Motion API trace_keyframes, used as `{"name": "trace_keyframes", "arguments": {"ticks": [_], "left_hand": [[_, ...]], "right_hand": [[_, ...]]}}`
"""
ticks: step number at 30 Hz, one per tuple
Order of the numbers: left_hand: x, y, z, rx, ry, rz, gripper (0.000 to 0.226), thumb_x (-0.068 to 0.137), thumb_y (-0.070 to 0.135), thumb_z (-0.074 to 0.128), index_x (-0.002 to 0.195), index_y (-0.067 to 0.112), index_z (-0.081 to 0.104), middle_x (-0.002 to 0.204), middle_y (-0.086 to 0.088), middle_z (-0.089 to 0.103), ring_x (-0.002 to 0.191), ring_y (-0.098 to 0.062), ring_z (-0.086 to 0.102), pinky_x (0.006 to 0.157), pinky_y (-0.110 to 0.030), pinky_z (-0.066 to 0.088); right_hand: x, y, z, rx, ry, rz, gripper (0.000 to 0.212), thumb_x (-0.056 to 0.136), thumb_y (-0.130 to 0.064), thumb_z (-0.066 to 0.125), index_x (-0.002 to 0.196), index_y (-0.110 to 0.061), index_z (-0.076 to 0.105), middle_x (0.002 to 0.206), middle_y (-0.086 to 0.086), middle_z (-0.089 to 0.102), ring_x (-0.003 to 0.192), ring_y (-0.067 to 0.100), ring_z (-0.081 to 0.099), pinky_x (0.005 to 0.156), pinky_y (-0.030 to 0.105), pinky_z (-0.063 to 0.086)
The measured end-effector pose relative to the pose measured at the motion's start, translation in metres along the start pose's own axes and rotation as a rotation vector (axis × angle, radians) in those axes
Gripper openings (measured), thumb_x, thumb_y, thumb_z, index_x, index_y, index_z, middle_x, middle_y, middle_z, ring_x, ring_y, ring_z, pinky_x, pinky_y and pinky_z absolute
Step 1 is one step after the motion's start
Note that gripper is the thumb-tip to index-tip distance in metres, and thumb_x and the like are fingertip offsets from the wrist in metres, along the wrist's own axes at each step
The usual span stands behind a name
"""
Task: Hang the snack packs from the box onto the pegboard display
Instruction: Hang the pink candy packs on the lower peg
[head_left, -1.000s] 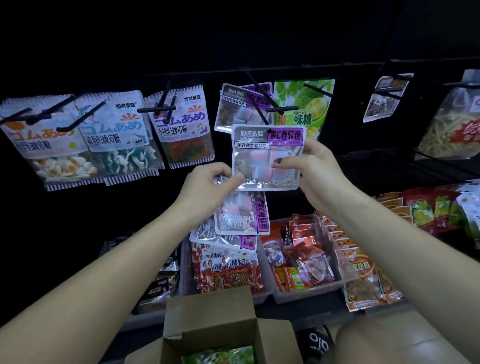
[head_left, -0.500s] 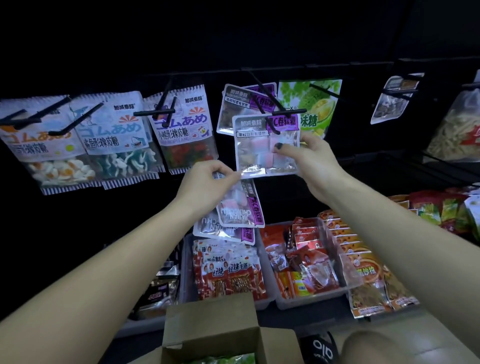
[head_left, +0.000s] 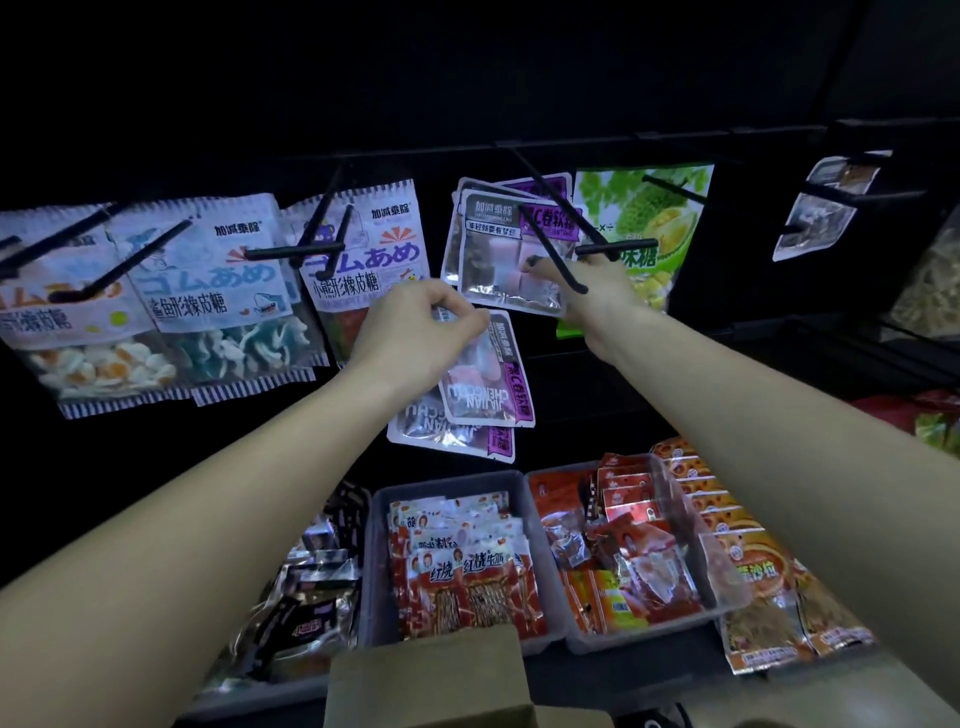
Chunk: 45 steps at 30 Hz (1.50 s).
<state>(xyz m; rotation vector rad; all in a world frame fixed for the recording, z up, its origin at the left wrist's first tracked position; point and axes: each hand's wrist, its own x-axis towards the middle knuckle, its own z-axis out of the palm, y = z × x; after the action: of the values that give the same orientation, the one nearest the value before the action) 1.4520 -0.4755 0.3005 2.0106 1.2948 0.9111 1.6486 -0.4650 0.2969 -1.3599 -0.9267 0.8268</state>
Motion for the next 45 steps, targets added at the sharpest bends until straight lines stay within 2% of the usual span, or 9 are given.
{"name": "trace_keyframes", "arguments": {"ticks": [4,10,13,19,26,30,36,40,45], "left_hand": [[0.01,0.012,-0.003,0.041,0.034,0.018,0.017,0.096,0.035,0.072,0.086,0.022,0.074,0.113,0.016,0.068,0.11,-0.009,0.062,0.097,-0.029,0.043],[0.017,0.028,-0.009,0.238,0.017,0.105,0.018,0.102,0.029,0.062,0.119,0.03,0.054,0.079,0.001,0.065,0.047,-0.02,0.049,0.055,-0.035,0.047],[0.023,0.039,-0.013,0.449,-0.076,0.132,0.07,0.101,0.022,0.059,0.159,0.035,0.023,0.072,-0.001,0.057,0.047,-0.019,0.046,0.049,-0.031,0.038],[0.044,0.058,-0.014,0.58,-0.143,0.068,0.097,0.099,0.019,0.057,0.165,0.036,-0.011,0.069,-0.004,0.054,0.052,-0.019,0.049,0.046,-0.029,0.033],[0.063,0.062,-0.011,0.541,-0.218,0.006,0.096,0.097,0.024,0.062,0.166,0.037,-0.004,0.08,-0.003,0.052,0.063,-0.023,0.056,0.058,-0.033,0.045],[0.064,0.059,-0.011,0.552,-0.215,0.02,0.092,0.097,0.03,0.065,0.166,0.035,0.004,0.089,0.002,0.054,0.069,-0.022,0.061,0.059,-0.032,0.044],[0.061,0.059,-0.015,0.563,-0.248,0.025,0.092,0.097,0.026,0.065,0.166,0.034,0.005,0.093,0.002,0.058,0.068,-0.02,0.061,0.062,-0.034,0.049],[0.058,0.057,-0.014,0.573,-0.241,0.038,0.092,0.097,0.029,0.064,0.167,0.033,0.003,0.09,0.0,0.056,0.066,-0.02,0.057,0.059,-0.032,0.044],[0.059,0.058,-0.013,0.564,-0.249,0.028,0.092,0.097,0.034,0.066,0.167,0.032,0.005,0.101,-0.004,0.055,0.07,-0.02,0.057,0.061,-0.031,0.043]], "right_hand": [[0.012,0.009,-0.004,0.024,-0.005,-0.006,0.078,0.061,-0.042,0.089,0.128,-0.023,0.055,0.122,-0.001,0.066,0.117,0.024,0.064,0.108,0.058,0.048],[0.014,0.012,-0.005,0.021,-0.041,-0.028,0.017,0.088,-0.025,0.079,0.097,-0.026,0.064,0.102,-0.006,0.071,0.106,0.019,0.067,0.105,0.049,0.05],[0.018,0.014,-0.007,0.038,-0.072,-0.04,0.016,0.09,-0.017,0.077,0.095,-0.026,0.065,0.101,-0.005,0.073,0.107,0.022,0.07,0.092,0.043,0.051],[0.023,0.012,-0.022,-0.107,-0.067,-0.138,0.01,0.088,-0.019,0.078,0.085,-0.025,0.07,0.083,-0.013,0.071,0.084,0.009,0.066,0.072,0.025,0.046],[0.023,0.002,-0.041,-0.187,-0.153,-0.197,0.012,0.088,-0.036,0.075,0.084,-0.028,0.069,0.085,-0.009,0.07,0.088,0.012,0.066,0.079,0.029,0.048],[0.022,0.0,-0.042,-0.137,-0.177,-0.129,0.045,0.09,-0.059,0.058,0.107,-0.021,0.076,0.108,0.003,0.079,0.106,0.026,0.073,0.101,0.048,0.054],[0.028,-0.004,-0.047,-0.143,-0.08,-0.151,0.03,0.094,-0.034,0.047,0.08,-0.015,0.066,0.085,0.007,0.072,0.082,0.027,0.067,0.083,0.042,0.051],[0.023,-0.01,-0.058,-0.154,-0.107,-0.249,0.017,0.099,0.0,0.054,0.1,-0.004,0.07,0.084,0.004,0.071,0.073,0.012,0.069,0.068,0.023,0.054],[0.028,-0.018,-0.063,-0.234,-0.017,-0.29,0.012,0.096,-0.004,0.064,0.102,-0.004,0.074,0.084,0.003,0.073,0.073,0.01,0.069,0.067,0.02,0.053]]}}
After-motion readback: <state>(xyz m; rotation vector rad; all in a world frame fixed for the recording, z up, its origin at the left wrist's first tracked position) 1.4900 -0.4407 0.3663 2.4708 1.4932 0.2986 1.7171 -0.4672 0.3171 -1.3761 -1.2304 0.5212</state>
